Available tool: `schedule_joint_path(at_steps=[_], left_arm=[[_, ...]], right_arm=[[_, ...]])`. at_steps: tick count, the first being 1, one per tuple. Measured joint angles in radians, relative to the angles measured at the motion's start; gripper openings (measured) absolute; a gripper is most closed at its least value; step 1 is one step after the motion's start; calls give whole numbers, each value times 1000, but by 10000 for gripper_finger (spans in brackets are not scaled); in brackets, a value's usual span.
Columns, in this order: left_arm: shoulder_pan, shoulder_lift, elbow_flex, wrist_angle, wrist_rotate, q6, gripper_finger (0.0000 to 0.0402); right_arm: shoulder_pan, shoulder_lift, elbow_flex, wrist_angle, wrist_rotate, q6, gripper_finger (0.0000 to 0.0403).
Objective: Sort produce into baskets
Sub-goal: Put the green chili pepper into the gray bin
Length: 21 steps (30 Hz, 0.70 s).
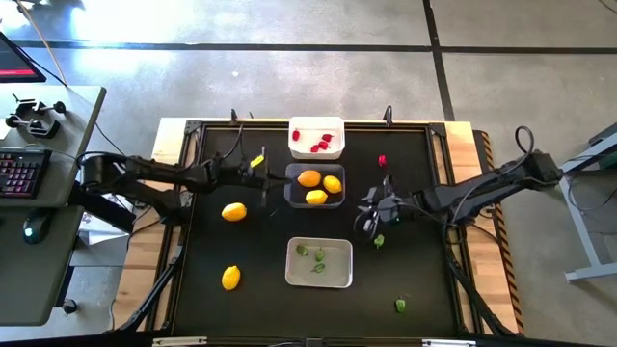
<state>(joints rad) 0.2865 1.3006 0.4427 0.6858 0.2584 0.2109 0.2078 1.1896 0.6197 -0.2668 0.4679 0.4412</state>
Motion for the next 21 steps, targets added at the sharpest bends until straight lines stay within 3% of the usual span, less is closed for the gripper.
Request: schedule_joint_path(at_steps=[10,21], left_arm=[[-124,0,-187,196,-133,-69,1],[-242,0,-201,201,-202,-76,0]], right_arm=[[104,0,0,-217,-107,293,212],[215,1,0,-278,-239,425,229]])
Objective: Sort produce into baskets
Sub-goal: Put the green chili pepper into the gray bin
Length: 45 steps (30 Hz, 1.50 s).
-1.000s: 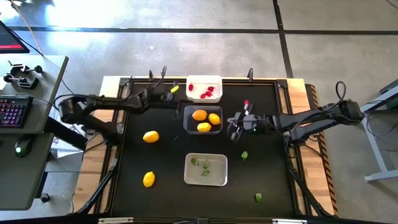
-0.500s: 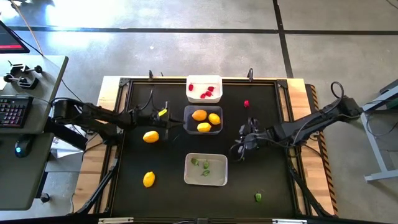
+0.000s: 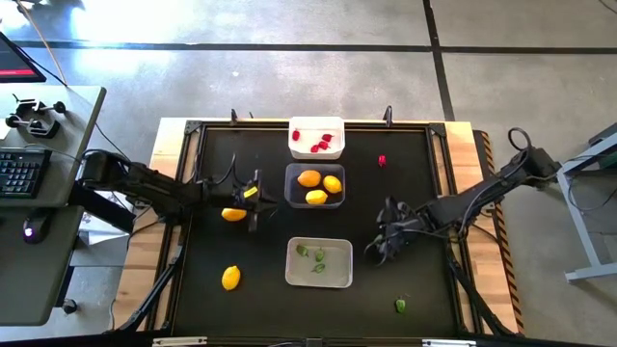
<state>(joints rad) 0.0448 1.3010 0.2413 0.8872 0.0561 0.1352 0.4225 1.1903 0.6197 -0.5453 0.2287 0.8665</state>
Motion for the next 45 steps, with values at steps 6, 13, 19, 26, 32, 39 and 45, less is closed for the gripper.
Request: schedule_joint_path(at_steps=[6,13,19,26,32,39,45], left_arm=[[-26,0,0,-3,-47,14,0],[-29,0,0,-8,-47,16,0],[-29,0,0,-8,-47,16,0],[-29,0,1,-8,-47,16,0],[-29,0,1,-8,-47,16,0],[-29,0,1,-9,-47,16,0],[-29,0,1,-13,-46,16,0]], right_arm=[[24,53,0,-6,8,-20,229],[24,155,0,26,11,-148,229],[24,196,0,28,-5,-168,228],[24,207,0,46,-20,-170,183],[24,207,13,58,-31,-215,100],[24,206,155,-27,-36,-271,57],[32,205,332,-75,49,-388,63]])
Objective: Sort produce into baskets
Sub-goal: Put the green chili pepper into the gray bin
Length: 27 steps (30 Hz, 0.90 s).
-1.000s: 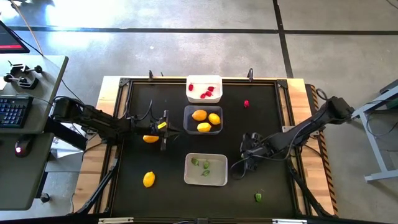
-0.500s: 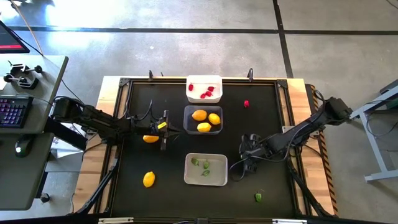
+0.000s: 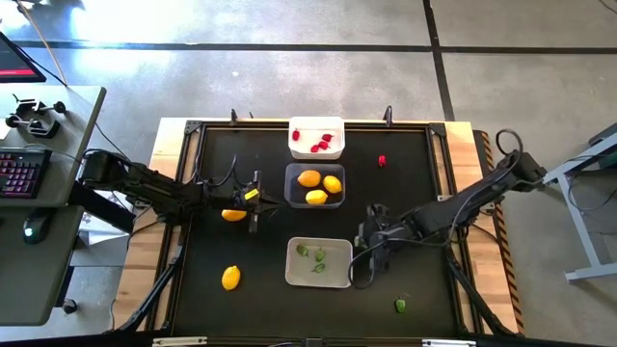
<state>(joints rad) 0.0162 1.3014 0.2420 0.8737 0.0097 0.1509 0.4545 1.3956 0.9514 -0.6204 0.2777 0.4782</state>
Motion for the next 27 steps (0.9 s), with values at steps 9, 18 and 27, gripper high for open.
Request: schedule_joint_path(at_steps=[9,18,27], left_arm=[[0,0,0,-14,0,0,0],[0,0,0,-16,0,0,0],[0,0,0,-29,1,0,0]], right_arm=[[-16,35,75,194,-40,-277,62],[-68,194,75,256,-145,-304,62],[-92,252,75,290,-201,-299,86]])
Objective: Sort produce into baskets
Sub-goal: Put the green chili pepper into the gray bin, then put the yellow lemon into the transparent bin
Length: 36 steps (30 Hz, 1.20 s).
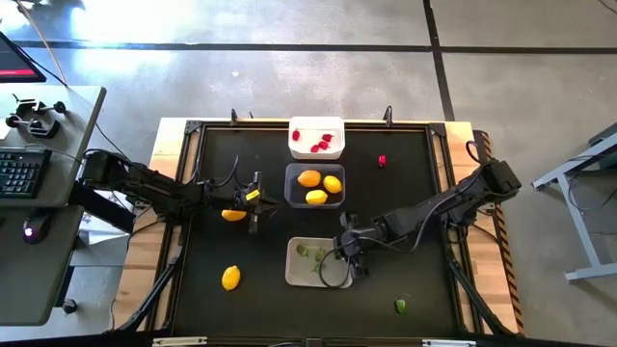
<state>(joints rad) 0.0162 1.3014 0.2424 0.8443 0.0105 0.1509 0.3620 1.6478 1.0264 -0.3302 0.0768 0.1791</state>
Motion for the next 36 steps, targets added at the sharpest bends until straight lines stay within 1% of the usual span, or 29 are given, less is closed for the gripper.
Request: schedule_joint_path(at_steps=[3,6,10,13,16,19,22,26,29,30,31,34,36], left_arm=[[0,0,0,-15,0,0,0],[0,0,0,-19,0,0,0],[0,0,0,-18,-1,0,0],[0,0,0,-18,-17,-3,0],[0,0,0,-20,-30,-18,0],[0,0,4,-45,-26,-37,0],[0,-7,32,-124,-24,-43,0],[0,-42,109,-327,-28,-43,0],[0,-79,177,-508,-30,-42,0],[0,-92,201,-582,-30,-42,0],[0,-106,228,-659,-30,-43,0],[0,-142,309,-894,-30,-43,0],[0,-159,359,-1022,-30,-46,0]], right_arm=[[-3,0,0,6,3,1,114],[-3,0,0,30,48,3,153],[-3,0,12,27,61,3,201],[-3,0,45,11,60,-5,220],[-3,0,101,-84,64,-10,223],[-3,0,150,-202,95,-21,204],[-8,-10,172,-308,165,-68,170],[-53,-68,163,-343,181,-116,98],[-90,-135,121,-342,181,-163,32],[-103,-163,102,-332,178,-183,17],[-117,-193,76,-317,178,-195,9],[-166,-289,-30,-209,177,-223,20],[-201,-352,-113,-118,167,-244,23]])
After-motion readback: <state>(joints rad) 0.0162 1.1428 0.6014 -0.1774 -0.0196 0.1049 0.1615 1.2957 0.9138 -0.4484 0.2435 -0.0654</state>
